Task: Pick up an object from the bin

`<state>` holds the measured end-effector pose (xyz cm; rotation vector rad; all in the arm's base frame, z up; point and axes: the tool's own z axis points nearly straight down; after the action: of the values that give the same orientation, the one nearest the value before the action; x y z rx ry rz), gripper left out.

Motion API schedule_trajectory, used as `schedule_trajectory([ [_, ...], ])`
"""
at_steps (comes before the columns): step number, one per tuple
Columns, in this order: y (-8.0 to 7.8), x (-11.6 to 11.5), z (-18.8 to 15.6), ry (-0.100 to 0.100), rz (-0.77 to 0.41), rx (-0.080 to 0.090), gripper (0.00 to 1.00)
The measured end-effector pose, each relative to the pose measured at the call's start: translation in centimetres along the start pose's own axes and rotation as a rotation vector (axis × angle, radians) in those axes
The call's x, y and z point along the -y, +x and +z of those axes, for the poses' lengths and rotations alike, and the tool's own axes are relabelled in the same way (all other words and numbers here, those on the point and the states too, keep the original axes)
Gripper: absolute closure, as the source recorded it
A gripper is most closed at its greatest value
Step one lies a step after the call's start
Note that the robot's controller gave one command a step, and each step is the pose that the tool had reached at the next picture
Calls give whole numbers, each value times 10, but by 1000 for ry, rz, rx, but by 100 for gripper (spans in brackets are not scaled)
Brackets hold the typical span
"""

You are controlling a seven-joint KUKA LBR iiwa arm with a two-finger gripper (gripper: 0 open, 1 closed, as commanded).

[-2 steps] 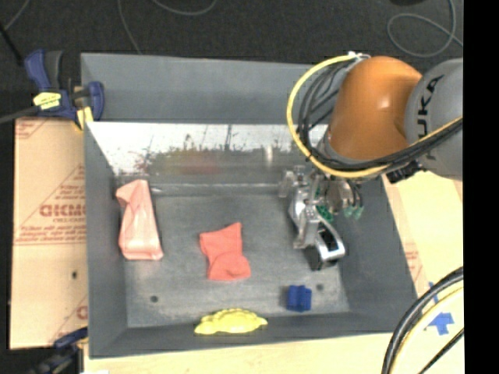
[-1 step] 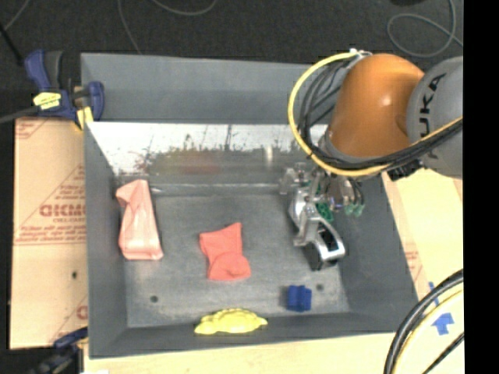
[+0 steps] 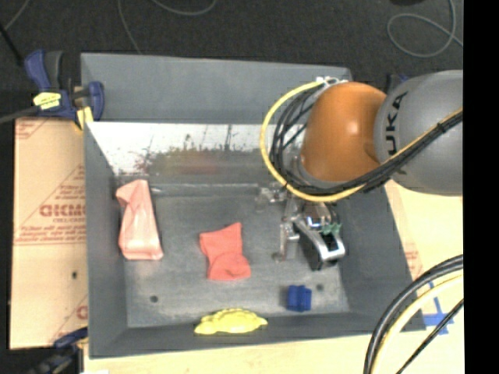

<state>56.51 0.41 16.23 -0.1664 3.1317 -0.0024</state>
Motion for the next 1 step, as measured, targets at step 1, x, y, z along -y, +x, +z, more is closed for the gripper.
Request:
schedule_trajectory([
  [1, 39, -59, 19, -2, -136, -4, 0],
])
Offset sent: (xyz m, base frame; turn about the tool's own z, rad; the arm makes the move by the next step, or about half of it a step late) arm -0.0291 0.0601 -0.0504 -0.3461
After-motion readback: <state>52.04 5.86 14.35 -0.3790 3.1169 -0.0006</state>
